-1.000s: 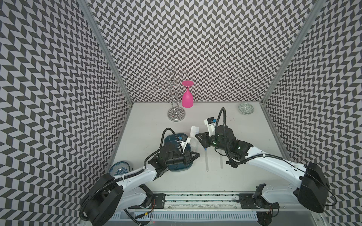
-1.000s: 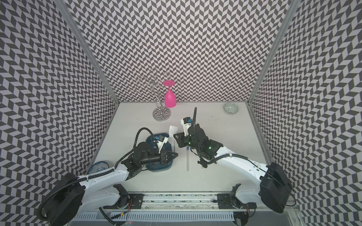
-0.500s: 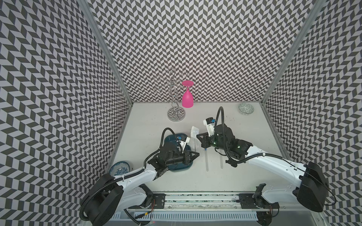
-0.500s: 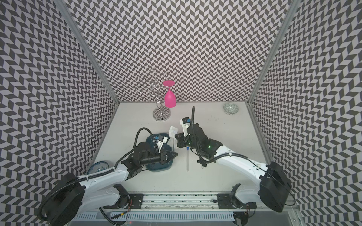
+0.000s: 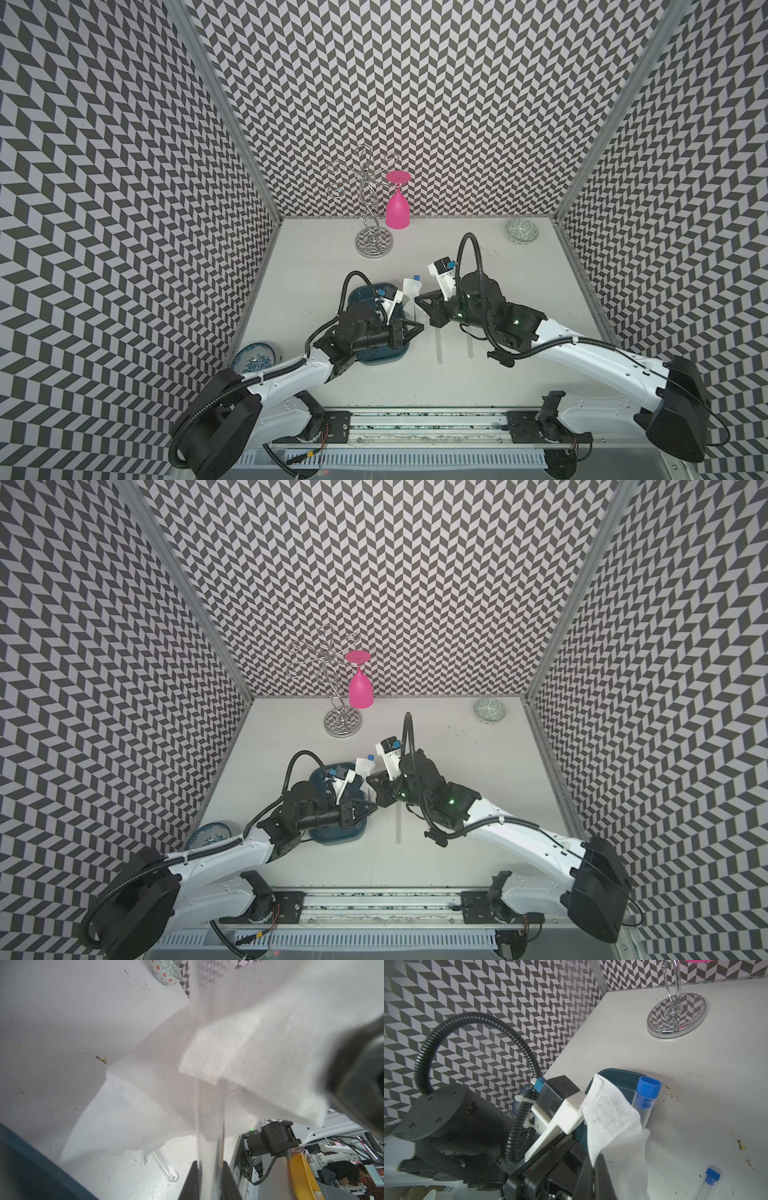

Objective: Wipe the exteriors of test tubes
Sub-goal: Wipe the dirt from the test tube.

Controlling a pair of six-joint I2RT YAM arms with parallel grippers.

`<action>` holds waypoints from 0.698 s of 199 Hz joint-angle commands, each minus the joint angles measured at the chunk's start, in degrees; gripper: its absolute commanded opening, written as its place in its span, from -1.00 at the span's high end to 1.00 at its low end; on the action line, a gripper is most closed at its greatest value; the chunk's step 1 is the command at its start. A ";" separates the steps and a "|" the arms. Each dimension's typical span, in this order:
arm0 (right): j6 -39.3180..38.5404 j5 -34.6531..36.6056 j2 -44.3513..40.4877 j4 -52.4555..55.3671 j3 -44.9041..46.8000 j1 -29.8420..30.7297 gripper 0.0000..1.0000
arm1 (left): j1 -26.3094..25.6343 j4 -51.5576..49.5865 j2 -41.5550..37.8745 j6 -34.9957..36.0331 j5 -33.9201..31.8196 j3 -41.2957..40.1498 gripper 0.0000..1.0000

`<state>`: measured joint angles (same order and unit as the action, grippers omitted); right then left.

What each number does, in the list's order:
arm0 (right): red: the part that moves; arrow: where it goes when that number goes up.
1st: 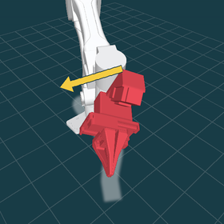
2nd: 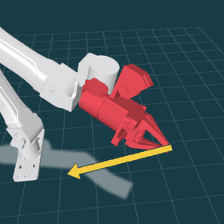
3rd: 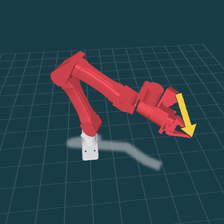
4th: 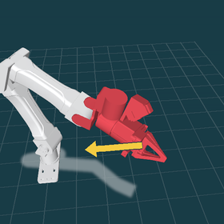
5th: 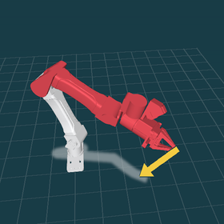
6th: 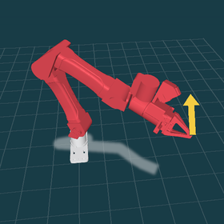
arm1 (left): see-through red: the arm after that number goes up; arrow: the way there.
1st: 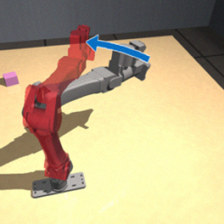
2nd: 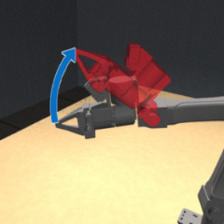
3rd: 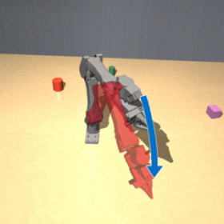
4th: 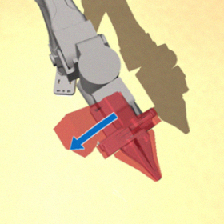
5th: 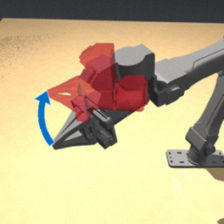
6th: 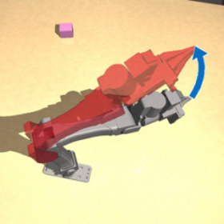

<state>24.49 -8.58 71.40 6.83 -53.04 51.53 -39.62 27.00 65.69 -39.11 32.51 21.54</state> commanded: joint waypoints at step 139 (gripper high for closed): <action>-0.54 -1.15 3.31 -1.76 -4.89 0.77 0.23 | -0.04 2.15 0.47 0.09 0.89 0.52 0.69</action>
<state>23.53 -10.31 78.72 7.77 -58.13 52.16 -39.62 27.03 65.67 -39.11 32.67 21.54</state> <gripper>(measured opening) 0.372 0.157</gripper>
